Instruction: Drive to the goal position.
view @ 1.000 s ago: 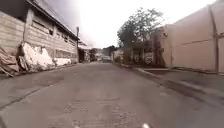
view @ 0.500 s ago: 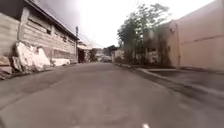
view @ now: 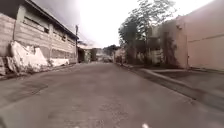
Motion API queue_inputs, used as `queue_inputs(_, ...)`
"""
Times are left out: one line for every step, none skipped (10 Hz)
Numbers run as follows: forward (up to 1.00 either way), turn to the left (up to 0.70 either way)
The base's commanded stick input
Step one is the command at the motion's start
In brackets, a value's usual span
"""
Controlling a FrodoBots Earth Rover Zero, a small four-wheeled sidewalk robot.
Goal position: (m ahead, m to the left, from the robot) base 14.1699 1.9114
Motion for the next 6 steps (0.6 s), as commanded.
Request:
queue_inputs(1.0, 0.0)
queue_inputs(1.0, 0.0)
queue_inputs(1.0, 0.0)
queue_inputs(1.0, 0.0)
queue_inputs(1.0, 0.0)
queue_inputs(1.0, 0.0)
